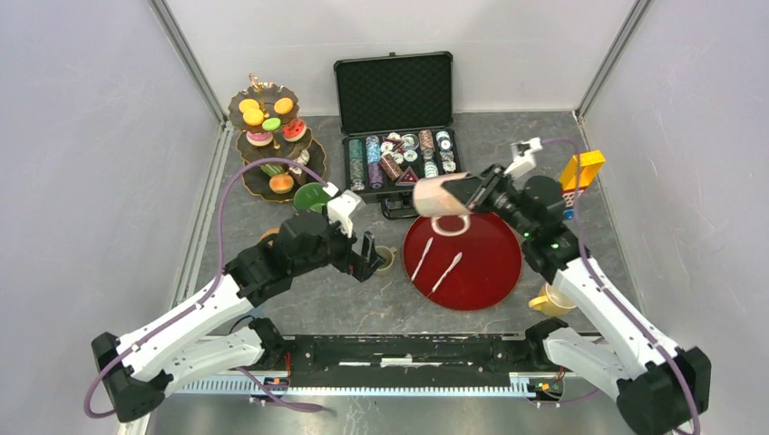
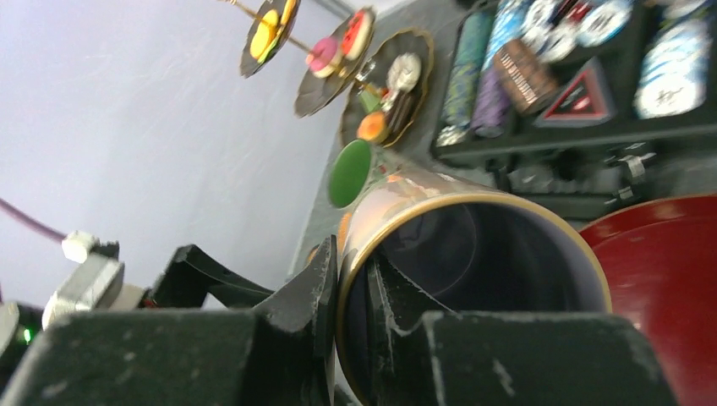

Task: Serve the afternoon tea
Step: Pick up the cup at the center of the board.

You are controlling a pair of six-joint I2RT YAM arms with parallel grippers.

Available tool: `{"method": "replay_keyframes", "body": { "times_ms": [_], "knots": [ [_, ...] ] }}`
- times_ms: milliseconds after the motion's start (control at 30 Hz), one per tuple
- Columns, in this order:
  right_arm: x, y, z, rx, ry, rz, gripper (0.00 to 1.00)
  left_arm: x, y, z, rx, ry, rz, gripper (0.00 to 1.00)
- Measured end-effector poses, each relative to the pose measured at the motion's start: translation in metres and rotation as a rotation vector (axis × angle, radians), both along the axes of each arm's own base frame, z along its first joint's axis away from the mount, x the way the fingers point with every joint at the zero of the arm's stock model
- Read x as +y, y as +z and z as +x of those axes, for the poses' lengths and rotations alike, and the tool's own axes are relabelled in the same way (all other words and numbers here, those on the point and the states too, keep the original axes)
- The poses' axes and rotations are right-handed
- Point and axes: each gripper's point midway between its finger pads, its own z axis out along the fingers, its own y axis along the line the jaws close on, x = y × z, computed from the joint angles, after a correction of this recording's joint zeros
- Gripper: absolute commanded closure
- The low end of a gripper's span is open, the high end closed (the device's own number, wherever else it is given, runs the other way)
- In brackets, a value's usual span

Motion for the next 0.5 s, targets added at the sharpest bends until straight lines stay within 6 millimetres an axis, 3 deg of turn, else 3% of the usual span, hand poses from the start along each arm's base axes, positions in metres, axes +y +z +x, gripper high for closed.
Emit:
{"method": "replay_keyframes", "body": {
  "times_ms": [133,200,367,500],
  "knots": [
    [0.047,-0.013,-0.010,0.099,0.061,0.067,1.00,-0.021,-0.005,-0.008,-0.081,0.013,0.066,0.00],
    [0.059,-0.025,-0.010,0.166,0.051,0.089,1.00,-0.034,-0.009,-0.015,-0.144,0.018,0.124,0.00],
    [0.073,-0.059,-0.011,0.352,-0.043,0.063,1.00,-0.062,-0.007,-0.015,-0.319,0.087,0.292,0.00],
    [0.075,-0.067,-0.012,0.446,-0.120,0.077,1.00,-0.072,-0.010,-0.008,-0.396,0.134,0.365,0.00]
  ]
}}
